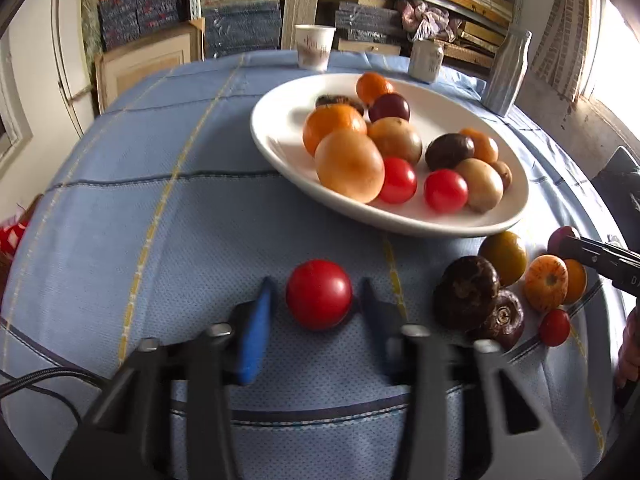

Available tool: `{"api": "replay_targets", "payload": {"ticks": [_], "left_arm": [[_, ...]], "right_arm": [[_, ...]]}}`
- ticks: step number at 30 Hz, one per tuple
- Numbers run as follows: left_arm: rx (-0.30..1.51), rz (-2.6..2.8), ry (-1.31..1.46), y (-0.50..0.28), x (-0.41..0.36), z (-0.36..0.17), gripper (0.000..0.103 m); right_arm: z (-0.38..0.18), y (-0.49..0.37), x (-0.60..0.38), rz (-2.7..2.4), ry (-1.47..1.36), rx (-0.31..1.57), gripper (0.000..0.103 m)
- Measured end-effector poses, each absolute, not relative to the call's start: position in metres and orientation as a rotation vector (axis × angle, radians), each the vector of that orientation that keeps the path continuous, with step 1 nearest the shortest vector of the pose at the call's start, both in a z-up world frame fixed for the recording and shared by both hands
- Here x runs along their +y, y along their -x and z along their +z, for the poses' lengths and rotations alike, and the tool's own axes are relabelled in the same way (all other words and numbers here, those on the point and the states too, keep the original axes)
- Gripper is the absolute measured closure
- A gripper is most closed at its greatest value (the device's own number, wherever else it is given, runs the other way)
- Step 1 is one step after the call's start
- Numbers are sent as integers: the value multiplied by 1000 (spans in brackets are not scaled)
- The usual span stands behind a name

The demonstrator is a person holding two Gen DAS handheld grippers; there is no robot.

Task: Organize fruits
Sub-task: 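Grasp the red tomato with the left tool while the right tool grasps the dark red plum, then carry the tomato and plum onto the white plate and open both tools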

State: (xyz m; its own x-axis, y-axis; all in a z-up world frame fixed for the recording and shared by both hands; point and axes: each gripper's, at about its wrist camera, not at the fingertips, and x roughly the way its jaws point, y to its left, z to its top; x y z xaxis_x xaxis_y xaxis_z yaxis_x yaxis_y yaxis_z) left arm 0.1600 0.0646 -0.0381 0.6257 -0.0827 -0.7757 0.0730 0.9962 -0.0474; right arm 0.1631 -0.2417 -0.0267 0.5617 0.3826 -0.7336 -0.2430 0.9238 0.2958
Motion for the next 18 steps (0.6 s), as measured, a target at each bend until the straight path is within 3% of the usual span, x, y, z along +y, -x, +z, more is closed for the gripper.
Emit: {"api": "replay_targets", "payload": {"ticks": [2, 18], "left_arm": [[886, -103, 21, -158, 64, -37, 72], [822, -95, 15, -147, 64, -27, 73]], "right_arm": [[-26, -163, -242, 369, -167, 900, 67], [-18, -162, -250, 356, -190, 852, 67]]}}
